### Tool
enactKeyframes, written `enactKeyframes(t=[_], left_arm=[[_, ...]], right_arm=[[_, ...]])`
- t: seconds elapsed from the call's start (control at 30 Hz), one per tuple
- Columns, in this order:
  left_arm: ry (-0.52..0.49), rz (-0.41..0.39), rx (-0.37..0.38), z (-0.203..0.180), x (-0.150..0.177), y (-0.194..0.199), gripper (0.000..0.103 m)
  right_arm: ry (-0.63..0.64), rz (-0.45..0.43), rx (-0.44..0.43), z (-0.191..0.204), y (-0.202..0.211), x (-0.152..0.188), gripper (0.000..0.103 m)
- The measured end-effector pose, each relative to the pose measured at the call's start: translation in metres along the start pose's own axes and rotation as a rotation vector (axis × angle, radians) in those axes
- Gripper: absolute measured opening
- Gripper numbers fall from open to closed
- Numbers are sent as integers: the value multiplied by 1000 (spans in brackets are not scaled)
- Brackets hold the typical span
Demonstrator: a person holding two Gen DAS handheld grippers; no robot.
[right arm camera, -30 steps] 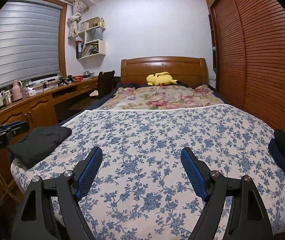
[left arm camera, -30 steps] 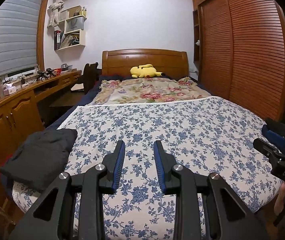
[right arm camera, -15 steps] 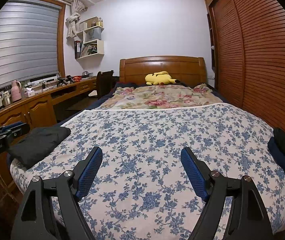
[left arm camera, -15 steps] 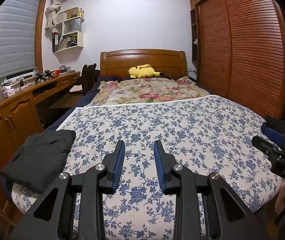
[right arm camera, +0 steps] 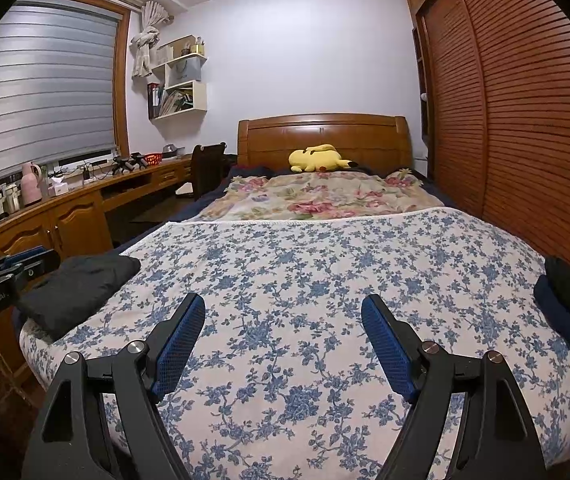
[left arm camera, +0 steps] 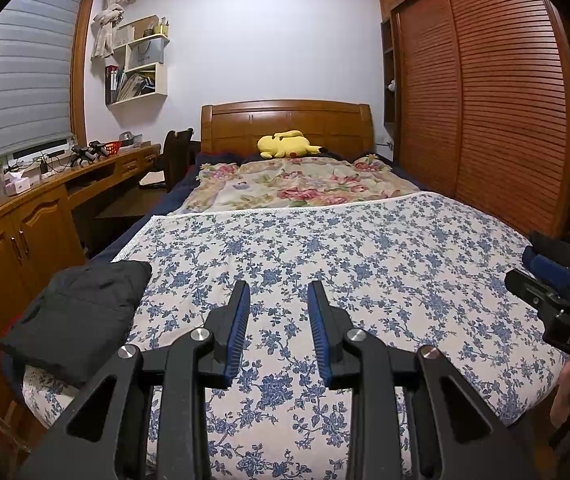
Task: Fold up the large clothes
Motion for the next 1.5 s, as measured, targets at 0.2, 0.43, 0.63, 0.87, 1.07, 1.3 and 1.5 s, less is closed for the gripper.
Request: enactKeyframes(t=[0.2, 0.43, 0.63, 0.87, 1.07, 1.3, 1.5], left_arm=[[1, -1, -1, 0, 0, 0, 30], [5, -9, 0, 0, -3, 2, 30], [0, -15, 4, -5, -6, 3, 30], [-8, -19, 4, -9, -5, 4, 30], [-7, -19, 5, -10, -5, 4, 30], [-7, -21, 4, -9, -5, 4, 30], [-8, -25, 4, -10, -5, 5, 30]], right_arm=[[-1, -4, 0, -1, 0, 0, 82], [-2, -6, -1, -1, 1, 1, 82], [-4, -10, 0, -1, 1, 1, 82], [-5, -12, 0, -1, 2, 0, 82], [-6, -18, 3, -2, 2, -1, 82], [-5, -21, 3, -1, 2, -2, 82], [-5, -27, -1, -1, 4, -3, 82]])
Point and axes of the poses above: each gripper's, at about its wrist camera, not at the fingertips, and y roughly against the way its jaws point, z to its left, x to its underside, the point moved 5 cm from there along -y, roughly the way its jaws point, and after that the axes turned 4 degrees about z, right-handed, at the moved point
